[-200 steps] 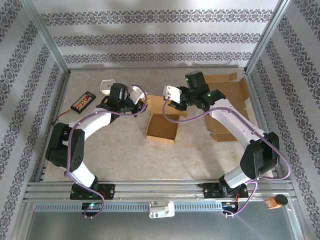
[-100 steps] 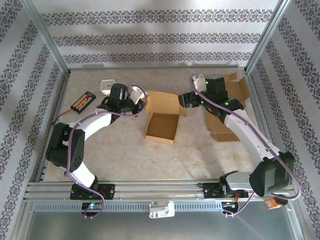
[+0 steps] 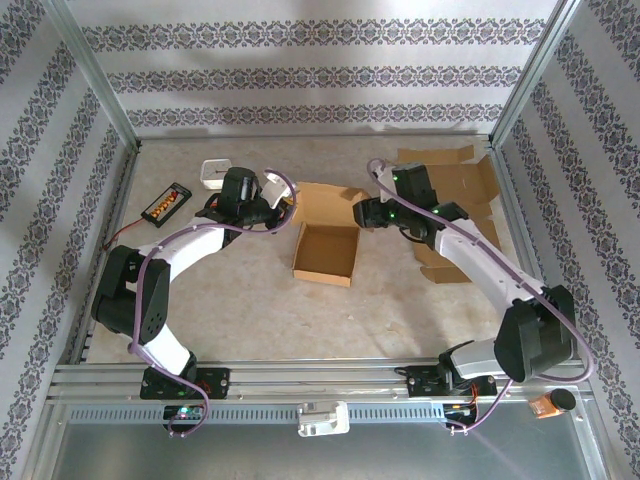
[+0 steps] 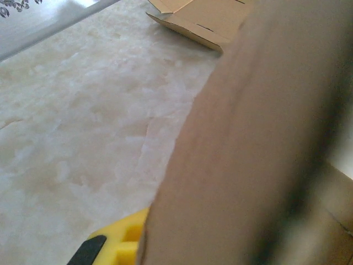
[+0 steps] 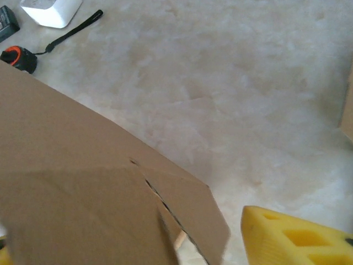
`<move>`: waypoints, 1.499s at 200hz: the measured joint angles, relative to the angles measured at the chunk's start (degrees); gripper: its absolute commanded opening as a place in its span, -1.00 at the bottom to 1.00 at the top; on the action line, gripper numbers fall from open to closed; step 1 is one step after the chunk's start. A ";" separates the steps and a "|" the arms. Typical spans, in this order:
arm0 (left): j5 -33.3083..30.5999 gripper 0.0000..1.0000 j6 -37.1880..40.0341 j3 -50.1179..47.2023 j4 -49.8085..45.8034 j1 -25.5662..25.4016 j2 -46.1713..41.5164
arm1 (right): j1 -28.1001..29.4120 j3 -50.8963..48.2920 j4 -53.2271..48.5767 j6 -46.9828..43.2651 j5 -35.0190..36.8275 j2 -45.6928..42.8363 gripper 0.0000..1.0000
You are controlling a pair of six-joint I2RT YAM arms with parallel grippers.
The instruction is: Fold the paper box
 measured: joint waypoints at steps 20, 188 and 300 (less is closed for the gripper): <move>-0.90 -1.00 -0.39 0.13 -0.02 -0.07 -0.02 | 1.22 0.00 0.59 0.39 0.37 1.53 -0.18; -27.69 -1.00 -11.21 0.42 -3.13 -11.91 -5.07 | 3.91 -2.47 -2.64 7.69 13.53 -0.11 -0.70; -29.94 -1.00 -8.94 2.27 -3.93 -12.33 -3.43 | -3.56 -0.85 -0.22 -5.16 7.30 -0.04 0.44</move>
